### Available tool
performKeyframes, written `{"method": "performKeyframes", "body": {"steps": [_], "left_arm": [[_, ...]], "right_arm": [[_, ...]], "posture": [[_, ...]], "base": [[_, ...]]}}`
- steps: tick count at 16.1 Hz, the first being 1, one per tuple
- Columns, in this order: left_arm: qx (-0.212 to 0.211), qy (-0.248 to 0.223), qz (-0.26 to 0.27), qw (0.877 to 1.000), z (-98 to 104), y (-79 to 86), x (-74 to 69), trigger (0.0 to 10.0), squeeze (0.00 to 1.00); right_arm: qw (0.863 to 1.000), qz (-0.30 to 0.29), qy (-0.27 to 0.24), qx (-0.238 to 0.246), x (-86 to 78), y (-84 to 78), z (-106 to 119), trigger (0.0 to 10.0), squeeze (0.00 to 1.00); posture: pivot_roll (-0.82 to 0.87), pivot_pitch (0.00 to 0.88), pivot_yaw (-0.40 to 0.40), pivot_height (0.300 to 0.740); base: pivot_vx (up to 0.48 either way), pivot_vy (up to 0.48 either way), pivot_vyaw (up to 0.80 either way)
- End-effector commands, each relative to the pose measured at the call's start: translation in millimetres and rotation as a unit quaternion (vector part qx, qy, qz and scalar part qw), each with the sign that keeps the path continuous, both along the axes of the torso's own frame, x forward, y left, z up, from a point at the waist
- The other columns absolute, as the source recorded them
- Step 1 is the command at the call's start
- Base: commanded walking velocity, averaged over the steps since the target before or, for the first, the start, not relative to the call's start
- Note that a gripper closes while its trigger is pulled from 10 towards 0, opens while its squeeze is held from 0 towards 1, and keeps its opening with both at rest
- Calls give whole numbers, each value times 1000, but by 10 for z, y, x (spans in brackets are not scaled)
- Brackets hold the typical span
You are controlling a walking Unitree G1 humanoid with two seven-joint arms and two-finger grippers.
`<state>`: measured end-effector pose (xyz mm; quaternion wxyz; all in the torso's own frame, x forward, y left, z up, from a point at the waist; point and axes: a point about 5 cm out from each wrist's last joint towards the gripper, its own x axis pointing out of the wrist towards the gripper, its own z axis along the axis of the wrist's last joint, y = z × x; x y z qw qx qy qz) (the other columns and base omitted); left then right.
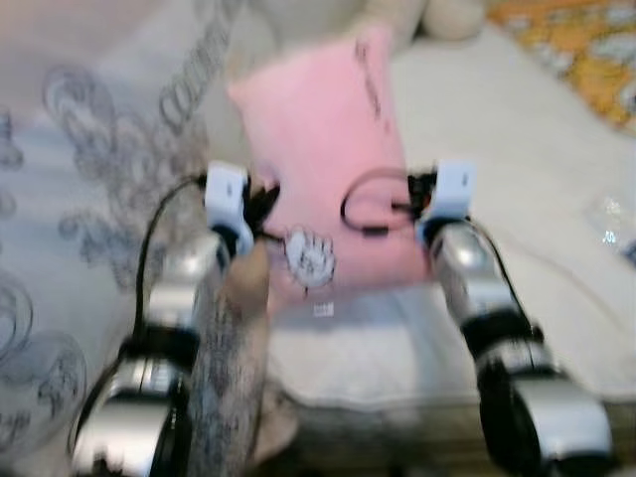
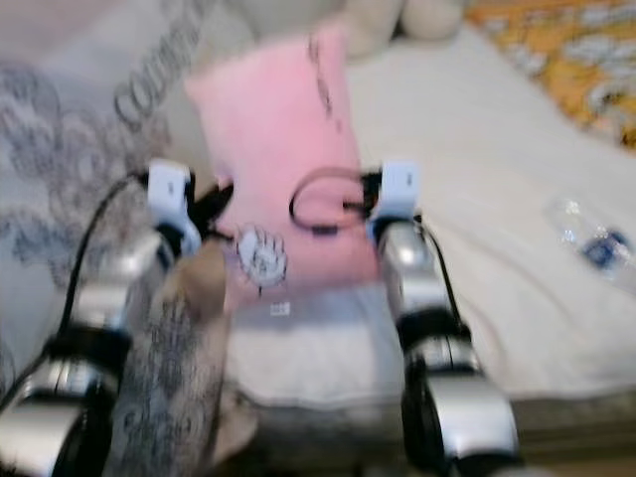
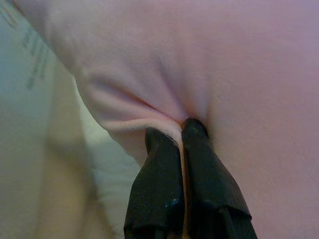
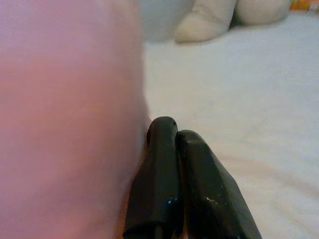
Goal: Clean up the room
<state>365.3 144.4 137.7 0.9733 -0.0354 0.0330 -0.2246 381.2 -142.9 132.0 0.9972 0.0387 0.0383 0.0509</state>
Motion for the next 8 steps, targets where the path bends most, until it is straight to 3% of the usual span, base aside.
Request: {"method": "performKeyframes", "body": {"steps": [1, 2, 3, 4, 6, 8], "left_arm": [[1, 1, -11, 1000, 64, 22, 82, 0, 0], [15, 5, -11, 1000, 54, 33, 103, 0, 0], [73, 20, -17, 997, 26, 18, 167, 0, 0], [96, 26, -26, 995, 26, -15, 187, 10000, 0], [121, 30, -38, 991, 51, -48, 223, 10000, 0], [152, 33, -38, 987, 84, -30, 263, 10000, 0]], "right_arm": [[999, -26, 19, 35, 51, -59, 4, 0, 0], [998, -29, 25, 43, 63, -48, 4, 0, 0], [994, -45, 47, 92, 90, -17, -16, 0, 0], [990, -57, 59, 117, 86, -16, -50, 0, 0], [983, -69, 81, 146, 59, 20, -143, 0, 0], [977, -62, 113, 172, -3, 162, -285, 0, 0]], "posture": [[-115, 0, 122, 740], [-115, 0, 122, 740], [-88, 0, 118, 740], [-83, 8, 121, 740], [-68, 65, 131, 740], [-58, 89, 133, 740]], "base": [[386, 285, 0], [382, 289, 0], [480, 0, 0], [352, 0, 0], [0, 0, 0], [0, 0, 0]]}}
